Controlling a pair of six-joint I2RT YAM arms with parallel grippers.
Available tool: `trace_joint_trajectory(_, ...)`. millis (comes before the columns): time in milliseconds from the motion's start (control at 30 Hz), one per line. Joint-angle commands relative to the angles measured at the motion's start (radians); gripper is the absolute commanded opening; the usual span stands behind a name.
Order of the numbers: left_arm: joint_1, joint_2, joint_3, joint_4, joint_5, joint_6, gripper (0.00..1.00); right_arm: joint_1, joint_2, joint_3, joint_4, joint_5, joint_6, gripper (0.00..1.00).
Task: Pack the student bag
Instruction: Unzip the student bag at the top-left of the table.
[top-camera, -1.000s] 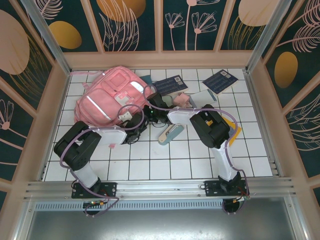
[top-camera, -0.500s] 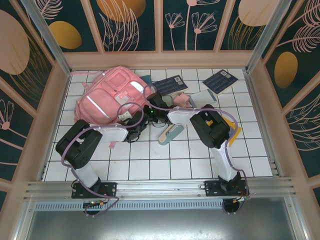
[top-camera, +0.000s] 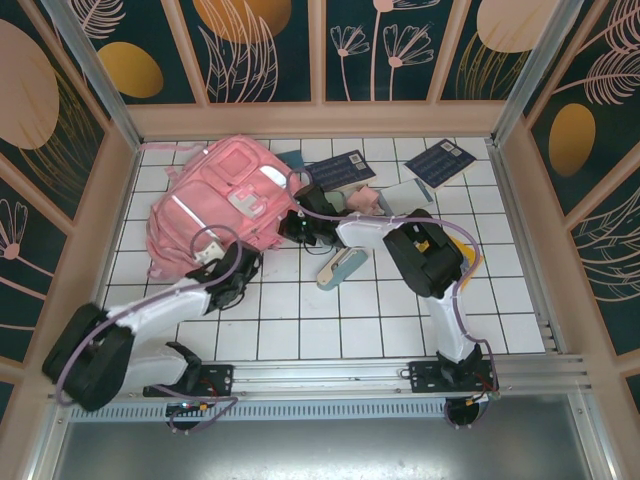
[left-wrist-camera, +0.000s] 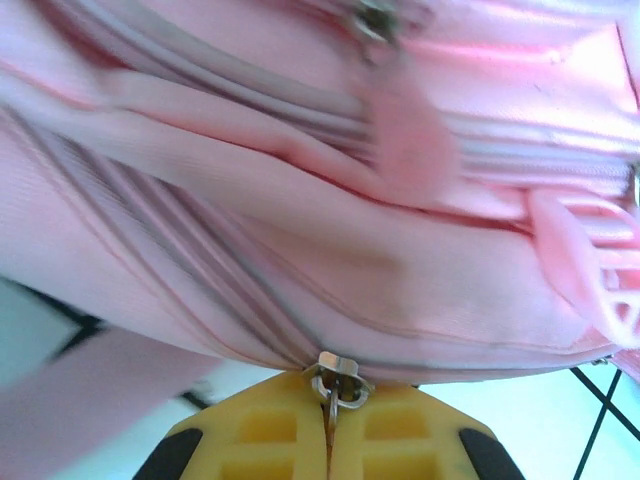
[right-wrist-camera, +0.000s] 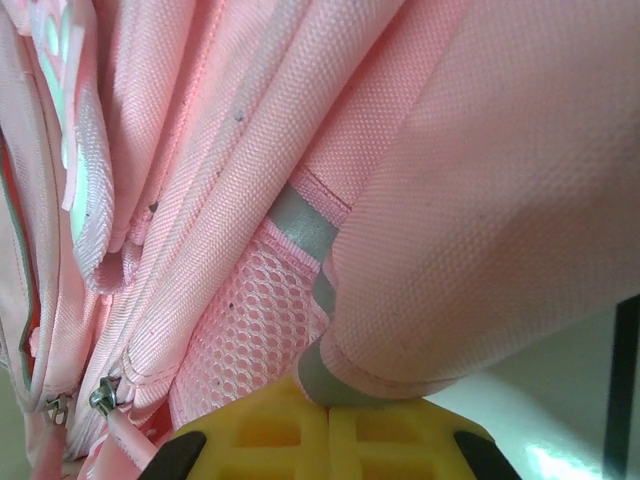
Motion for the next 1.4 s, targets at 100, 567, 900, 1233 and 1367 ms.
trace_joint_trajectory(100,0.048,-0.294,-0.099,-0.455,-0.144,-0.091,0.0,-0.077,-0.039,0.018,-0.036,0.035,-0.067,0.0)
trace_joint_trajectory(567,0.055,-0.355,-0.094,-0.055,0.214,0.285,0.0,-0.163,0.081,0.35,-0.265,0.005,-0.238,0.0)
trace_joint_trajectory(900,0.053,-0.169,-0.017,0.118,0.442,0.404,0.0,-0.157,-0.103,0.162,-0.271,0.026,-0.186,0.6)
trace_joint_trajectory(1233,0.053,-0.152,-0.016,0.076,0.469,0.433,0.0,-0.029,-0.153,-0.04,-0.077,-0.122,0.031,0.59)
trace_joint_trajectory(1367,0.053,-0.15,-0.011,0.079,0.472,0.439,0.0,0.026,-0.092,0.014,-0.099,-0.125,0.046,0.58)
